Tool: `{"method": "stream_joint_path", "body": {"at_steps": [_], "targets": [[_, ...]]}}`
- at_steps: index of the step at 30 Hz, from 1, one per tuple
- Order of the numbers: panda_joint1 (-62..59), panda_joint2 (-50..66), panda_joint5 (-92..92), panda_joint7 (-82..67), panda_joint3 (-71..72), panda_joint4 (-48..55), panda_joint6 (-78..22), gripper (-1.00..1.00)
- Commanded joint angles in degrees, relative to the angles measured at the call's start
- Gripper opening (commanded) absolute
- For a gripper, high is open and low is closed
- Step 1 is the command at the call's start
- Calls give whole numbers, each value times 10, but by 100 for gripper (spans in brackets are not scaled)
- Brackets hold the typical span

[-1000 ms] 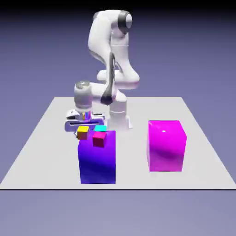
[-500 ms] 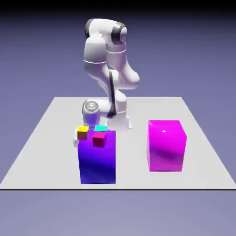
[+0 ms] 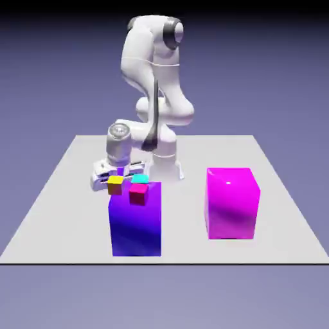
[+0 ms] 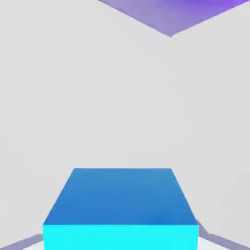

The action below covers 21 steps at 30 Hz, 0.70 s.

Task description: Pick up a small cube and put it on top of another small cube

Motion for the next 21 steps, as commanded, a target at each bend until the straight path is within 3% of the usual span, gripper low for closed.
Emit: {"method": "stream_joint_path", "body": {"at_steps": [1, 10, 21], "targets": [[11, -5, 1, -14, -3, 21, -24, -100], [146, -52, 15, -150, -30, 208, -247, -100], [373, -117, 82, -177, -129, 249, -313, -100]]}}
